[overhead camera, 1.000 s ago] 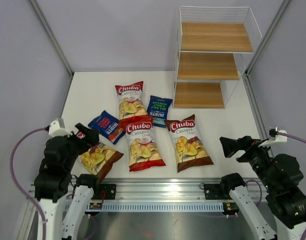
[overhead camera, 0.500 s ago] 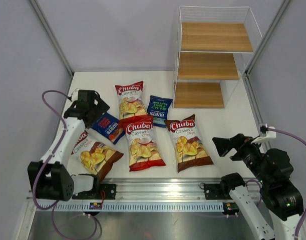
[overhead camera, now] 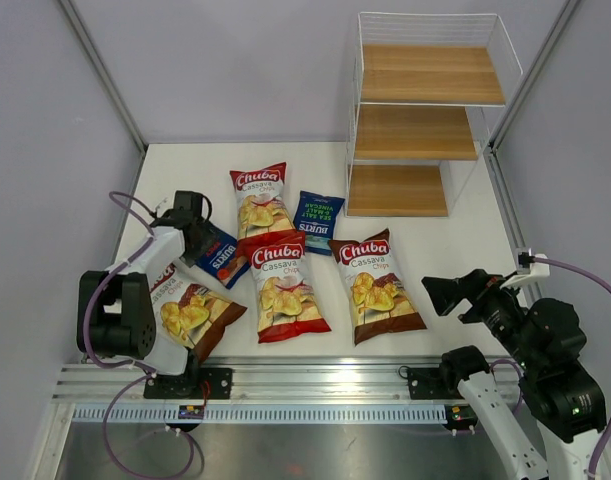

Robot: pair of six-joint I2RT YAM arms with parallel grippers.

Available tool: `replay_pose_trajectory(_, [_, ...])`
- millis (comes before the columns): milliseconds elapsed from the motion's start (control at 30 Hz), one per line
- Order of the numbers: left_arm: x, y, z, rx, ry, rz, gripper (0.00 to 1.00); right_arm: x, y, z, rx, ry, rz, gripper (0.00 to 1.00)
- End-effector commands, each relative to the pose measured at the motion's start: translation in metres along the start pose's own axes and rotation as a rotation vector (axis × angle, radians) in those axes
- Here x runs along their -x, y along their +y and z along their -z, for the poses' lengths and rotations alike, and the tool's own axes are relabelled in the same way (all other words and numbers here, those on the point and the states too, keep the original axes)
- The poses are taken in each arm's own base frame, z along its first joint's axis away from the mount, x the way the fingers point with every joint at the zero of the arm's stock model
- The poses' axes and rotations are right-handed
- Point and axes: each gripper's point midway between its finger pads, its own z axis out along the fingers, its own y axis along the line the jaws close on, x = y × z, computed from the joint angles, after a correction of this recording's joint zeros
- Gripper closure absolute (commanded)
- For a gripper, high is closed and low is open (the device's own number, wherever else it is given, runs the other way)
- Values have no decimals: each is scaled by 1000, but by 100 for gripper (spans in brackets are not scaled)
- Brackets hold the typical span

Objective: Place and organize the chips bags onto the shelf

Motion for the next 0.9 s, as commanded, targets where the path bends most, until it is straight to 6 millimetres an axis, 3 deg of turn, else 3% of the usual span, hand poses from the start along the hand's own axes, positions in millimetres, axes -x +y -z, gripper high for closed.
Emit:
replay_pose_trajectory(0, [0,-4,-9,-46,-23,64,34,9,11,-3,41,-10,3,1])
replay_pose_trajectory(233, [-14,6,-27,-31,-7,80,34,10,16,-8,59,6,-10,1])
replay_pose_trajectory(333, [-21,4,-39,-34,25,68,41,10,17,-9,63,8,-13,1])
replay_pose_trajectory(367, [-23,2,-42,-41,34,70,49,9,17,-9,63,7,-13,0])
replay_pose_trajectory(500, [-32,2,-48,-64,51,93,61,7,15,-9,55,15,-13,1])
replay_pose_trajectory(733, [-11,-2,-18,-125,-39,140,92,6,15,-12,57,20,-19,1])
replay_pose_trajectory(800, [5,-10,2,-175,-91,153,100,3,14,-14,59,28,-25,1])
replay_pose_trajectory(867, [19,-14,23,-218,-142,159,100,0,14,-17,62,38,-31,1])
